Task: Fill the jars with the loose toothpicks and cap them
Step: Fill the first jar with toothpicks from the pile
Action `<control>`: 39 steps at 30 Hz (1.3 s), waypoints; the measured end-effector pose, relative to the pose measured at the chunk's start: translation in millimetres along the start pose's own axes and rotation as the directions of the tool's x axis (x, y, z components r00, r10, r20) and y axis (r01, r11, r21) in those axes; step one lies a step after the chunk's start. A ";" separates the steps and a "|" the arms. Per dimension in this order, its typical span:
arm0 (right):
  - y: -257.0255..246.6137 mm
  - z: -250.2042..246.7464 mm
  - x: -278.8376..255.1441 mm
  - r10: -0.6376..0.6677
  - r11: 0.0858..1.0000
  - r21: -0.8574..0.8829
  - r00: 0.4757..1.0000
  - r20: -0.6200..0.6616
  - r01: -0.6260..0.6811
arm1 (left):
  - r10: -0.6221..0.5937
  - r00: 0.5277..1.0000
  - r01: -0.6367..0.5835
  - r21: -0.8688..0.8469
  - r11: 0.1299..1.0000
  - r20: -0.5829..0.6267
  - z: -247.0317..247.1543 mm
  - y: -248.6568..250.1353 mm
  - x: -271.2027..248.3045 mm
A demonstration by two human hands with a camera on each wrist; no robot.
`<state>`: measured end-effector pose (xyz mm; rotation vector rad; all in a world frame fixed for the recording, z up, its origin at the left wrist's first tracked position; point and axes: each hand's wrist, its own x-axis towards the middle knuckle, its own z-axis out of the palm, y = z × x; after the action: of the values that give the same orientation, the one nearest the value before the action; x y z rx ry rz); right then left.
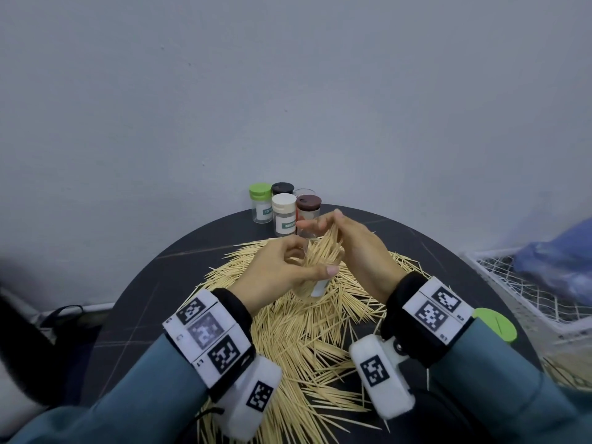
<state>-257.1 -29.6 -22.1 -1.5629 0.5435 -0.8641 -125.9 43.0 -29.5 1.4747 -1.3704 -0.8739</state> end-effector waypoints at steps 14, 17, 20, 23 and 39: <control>0.6 -12.4 0.0 -0.020 0.951 -0.307 0.998 0.059 0.037 | 0.007 0.982 0.008 0.079 0.997 -0.188 -8.1 -1.8 2.5; -0.5 -13.5 0.3 -0.067 0.879 -0.468 0.996 0.066 0.090 | 0.043 0.962 -0.005 0.140 0.990 -0.268 -11.1 -2.3 3.1; 0.0 -13.5 -0.2 -0.129 0.821 -0.558 0.991 0.026 0.122 | 0.088 0.952 -0.025 0.211 0.977 -0.294 -11.6 -1.7 2.3; 0.2 -12.9 -1.9 -0.164 0.786 -0.600 0.986 0.029 0.149 | 0.102 0.953 -0.022 0.272 0.962 -0.286 -11.2 -2.9 1.8; -4.2 -13.4 -3.5 -0.133 0.921 -0.366 0.991 0.027 0.133 | 0.089 0.974 -0.021 0.309 0.951 -0.206 -9.8 -0.2 -0.8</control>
<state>-270.2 -34.5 -18.5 -1.9603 0.6296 -0.8989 -116.8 45.3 -26.5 1.7012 -1.4175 -0.4591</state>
